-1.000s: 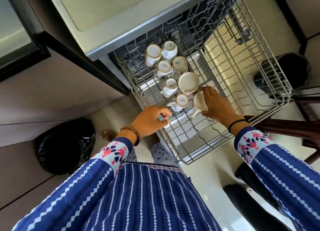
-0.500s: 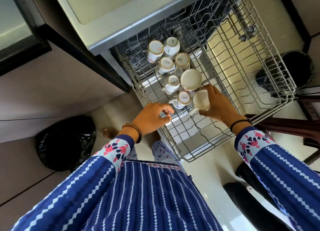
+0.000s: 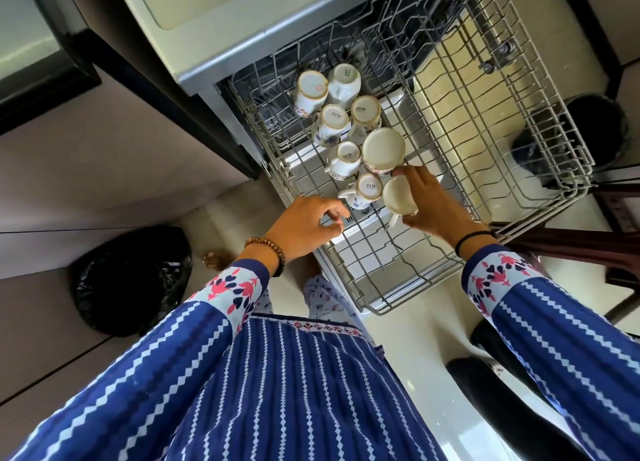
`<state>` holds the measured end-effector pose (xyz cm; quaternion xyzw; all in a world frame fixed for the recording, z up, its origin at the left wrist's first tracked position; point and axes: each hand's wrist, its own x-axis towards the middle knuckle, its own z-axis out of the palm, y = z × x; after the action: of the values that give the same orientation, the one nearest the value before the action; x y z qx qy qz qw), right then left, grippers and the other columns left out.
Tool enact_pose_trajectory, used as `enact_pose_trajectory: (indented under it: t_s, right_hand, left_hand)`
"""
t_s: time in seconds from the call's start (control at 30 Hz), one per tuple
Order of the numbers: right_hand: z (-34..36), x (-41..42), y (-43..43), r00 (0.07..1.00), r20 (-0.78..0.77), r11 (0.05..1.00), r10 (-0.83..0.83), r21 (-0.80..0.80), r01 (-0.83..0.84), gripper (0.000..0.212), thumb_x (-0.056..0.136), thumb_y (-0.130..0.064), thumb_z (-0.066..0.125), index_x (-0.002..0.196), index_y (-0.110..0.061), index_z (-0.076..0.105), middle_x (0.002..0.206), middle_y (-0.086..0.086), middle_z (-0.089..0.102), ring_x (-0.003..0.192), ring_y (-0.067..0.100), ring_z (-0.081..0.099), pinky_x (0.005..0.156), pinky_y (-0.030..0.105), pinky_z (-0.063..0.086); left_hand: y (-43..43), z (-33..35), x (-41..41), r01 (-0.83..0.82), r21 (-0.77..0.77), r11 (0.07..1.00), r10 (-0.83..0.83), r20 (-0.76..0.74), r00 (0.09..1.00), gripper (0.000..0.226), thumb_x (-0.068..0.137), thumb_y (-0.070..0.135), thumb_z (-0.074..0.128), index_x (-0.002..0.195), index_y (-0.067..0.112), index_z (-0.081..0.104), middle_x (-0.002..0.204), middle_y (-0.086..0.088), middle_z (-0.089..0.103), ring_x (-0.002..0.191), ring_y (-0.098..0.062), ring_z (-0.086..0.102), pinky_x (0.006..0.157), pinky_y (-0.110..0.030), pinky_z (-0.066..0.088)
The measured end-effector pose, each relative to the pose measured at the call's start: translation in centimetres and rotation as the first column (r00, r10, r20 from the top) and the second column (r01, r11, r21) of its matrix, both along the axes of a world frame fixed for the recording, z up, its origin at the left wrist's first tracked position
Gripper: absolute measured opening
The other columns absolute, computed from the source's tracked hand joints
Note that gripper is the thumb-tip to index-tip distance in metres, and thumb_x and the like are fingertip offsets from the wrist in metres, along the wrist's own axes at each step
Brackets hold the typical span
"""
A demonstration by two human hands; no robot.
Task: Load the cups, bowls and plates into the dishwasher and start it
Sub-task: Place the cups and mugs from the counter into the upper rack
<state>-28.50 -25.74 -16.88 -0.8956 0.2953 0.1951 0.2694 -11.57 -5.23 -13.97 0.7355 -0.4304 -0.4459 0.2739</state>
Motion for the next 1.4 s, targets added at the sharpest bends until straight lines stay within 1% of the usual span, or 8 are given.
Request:
enact_pose_trajectory:
  t_s: [0.23,0.67,0.8,0.9,1.0,1.1,1.2,1.4]
  right_hand:
    - [-0.8,-0.9,0.8,0.993,0.092,0.997,-0.068,-0.03,0.071,0.095,0.071,-0.004,0.085,0.148,-0.011,0.03,0.146,0.018,0.04,0.133,0.039,0.042,0.104,0.054,0.047]
    - [2.7,0.0,2.7,0.947,0.152,0.954,-0.284,-0.052,0.295,0.073,0.07,0.0,0.083,0.133,-0.004,0.047,0.136,0.018,0.045,0.125,0.037,0.047,0.094,0.048,0.05]
    - [5.4,1.7,4.2,0.934,0.276,0.969,-0.227,-0.034,0.245,0.045,0.078,-0.002,0.074,0.12,-0.004,0.058,0.129,0.014,0.052,0.115,0.028,0.05,0.083,0.028,0.039]
    - [7.9,3.7,5.9,0.881,0.413,0.972,-0.229,0.048,0.23,0.028,0.084,-0.007,0.075,0.111,-0.005,0.066,0.112,0.01,0.064,0.097,0.016,0.055,0.079,0.026,0.046]
    - [10.9,6.8,8.0,0.832,0.522,0.982,-0.187,0.095,0.161,0.022,0.086,-0.011,0.076,0.107,-0.006,0.068,0.101,0.002,0.066,0.088,0.011,0.059,0.075,0.009,0.046]
    - [13.9,10.5,9.9,0.805,0.577,0.989,-0.135,0.124,0.077,0.022,0.089,-0.016,0.073,0.11,-0.009,0.07,0.101,0.002,0.071,0.089,0.012,0.064,0.079,0.019,0.052]
    - [17.0,14.0,11.9,0.771,0.636,0.987,-0.046,0.149,-0.063,0.019,0.092,-0.018,0.07,0.11,-0.012,0.07,0.1,-0.002,0.071,0.086,0.004,0.063,0.074,0.008,0.051]
    - [22.1,20.9,15.7,0.649,0.748,0.947,0.137,0.092,-0.306,0.011,0.091,-0.019,0.072,0.102,-0.017,0.071,0.091,-0.008,0.072,0.082,0.002,0.066,0.073,0.009,0.049]
  left_hand:
    - [0.1,0.1,0.0,0.003,-0.006,1.0,-0.003,0.012,1.0,0.024,0.089,0.018,0.065,0.112,0.015,0.07,0.1,0.006,0.071,0.095,-0.002,0.063,0.077,0.005,0.036]
    - [-0.3,1.6,0.5,-0.025,0.045,0.999,0.025,-0.004,1.0,0.023,0.088,0.018,0.065,0.111,0.014,0.07,0.1,0.002,0.07,0.094,-0.006,0.063,0.069,0.003,0.038]
    - [-0.3,3.8,1.5,-0.089,0.005,0.996,0.089,0.003,0.996,0.022,0.088,0.019,0.066,0.11,0.017,0.069,0.104,0.006,0.07,0.1,-0.003,0.062,0.074,-0.005,0.041]
    - [-0.1,6.4,2.9,-0.123,-0.044,0.991,0.125,0.043,0.991,0.022,0.091,0.021,0.064,0.113,0.019,0.067,0.112,0.006,0.068,0.103,-0.004,0.062,0.079,-0.006,0.043]
    - [1.0,9.8,4.8,-0.204,-0.139,0.969,0.218,0.098,0.971,0.023,0.093,0.021,0.064,0.116,0.016,0.066,0.113,0.004,0.068,0.1,-0.005,0.061,0.083,-0.01,0.049]
    - [2.9,13.0,6.6,-0.314,-0.239,0.919,0.352,0.138,0.926,0.023,0.093,0.019,0.065,0.115,0.017,0.067,0.107,0.006,0.069,0.091,-0.003,0.062,0.076,-0.003,0.045]
    - [5.8,15.9,8.5,-0.414,-0.344,0.843,0.489,0.172,0.855,0.021,0.092,0.018,0.065,0.113,0.019,0.068,0.102,0.008,0.071,0.094,-0.002,0.065,0.084,-0.012,0.05]
    - [12.2,20.3,11.7,-0.57,-0.459,0.682,0.7,0.183,0.69,0.021,0.09,0.013,0.068,0.11,0.015,0.069,0.097,0.005,0.072,0.091,-0.006,0.067,0.086,-0.022,0.053]
